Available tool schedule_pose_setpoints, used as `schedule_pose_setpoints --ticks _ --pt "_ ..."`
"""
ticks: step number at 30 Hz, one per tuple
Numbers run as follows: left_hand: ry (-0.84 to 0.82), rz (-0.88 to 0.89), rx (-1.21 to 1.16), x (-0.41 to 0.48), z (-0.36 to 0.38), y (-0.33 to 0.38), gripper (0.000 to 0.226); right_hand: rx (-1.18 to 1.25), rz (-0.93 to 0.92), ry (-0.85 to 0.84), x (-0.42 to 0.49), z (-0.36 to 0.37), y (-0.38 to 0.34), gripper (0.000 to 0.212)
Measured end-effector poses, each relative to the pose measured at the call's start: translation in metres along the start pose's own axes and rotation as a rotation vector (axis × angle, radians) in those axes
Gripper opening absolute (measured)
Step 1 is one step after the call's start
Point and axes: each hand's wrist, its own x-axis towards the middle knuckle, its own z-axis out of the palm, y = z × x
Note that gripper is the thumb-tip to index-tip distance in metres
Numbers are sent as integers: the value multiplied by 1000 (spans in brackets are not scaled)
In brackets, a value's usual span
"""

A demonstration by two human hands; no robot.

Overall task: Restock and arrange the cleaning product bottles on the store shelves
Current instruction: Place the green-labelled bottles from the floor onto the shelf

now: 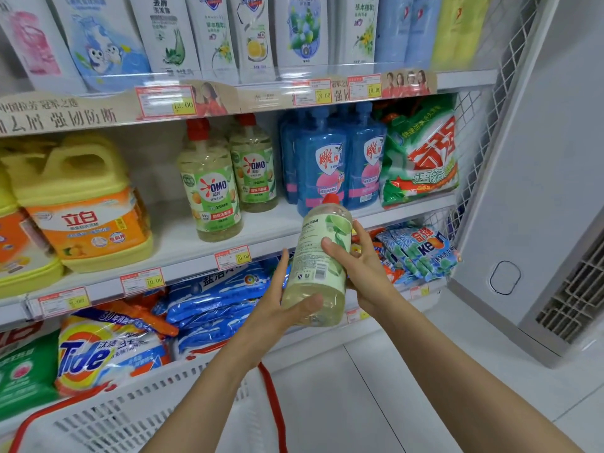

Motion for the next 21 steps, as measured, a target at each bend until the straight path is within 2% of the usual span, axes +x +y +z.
schedule_pose_setpoints --ticks 2,5,8,10,13,17,19,21 --pt "1 12 18 1 -3 1 82 -22 18 47 -2 0 -1 82" --pt "16 5 -16 2 -6 7 72 -70 31 0 -6 -1 -4 72" --pt "39 -49 -150 4 -5 10 54 -74 15 -30 -10 -1 -10 70" --pt "36 -57 -134 4 -4 10 50 -72 -17 -37 -12 -1 -12 75" --pt "16 -53 -37 3 1 8 63 -115 -120 -50 -18 3 -12 82" --pt "40 -30 15 5 5 1 106 -295 -271 -124 -21 8 -14 86" --pt "61 -23 -40 4 2 -2 107 -244 -222 -145 -19 4 -20 77" --pt "34 -43 -174 2 -2 -4 91 -190 -141 -137 -12 -3 -25 69"
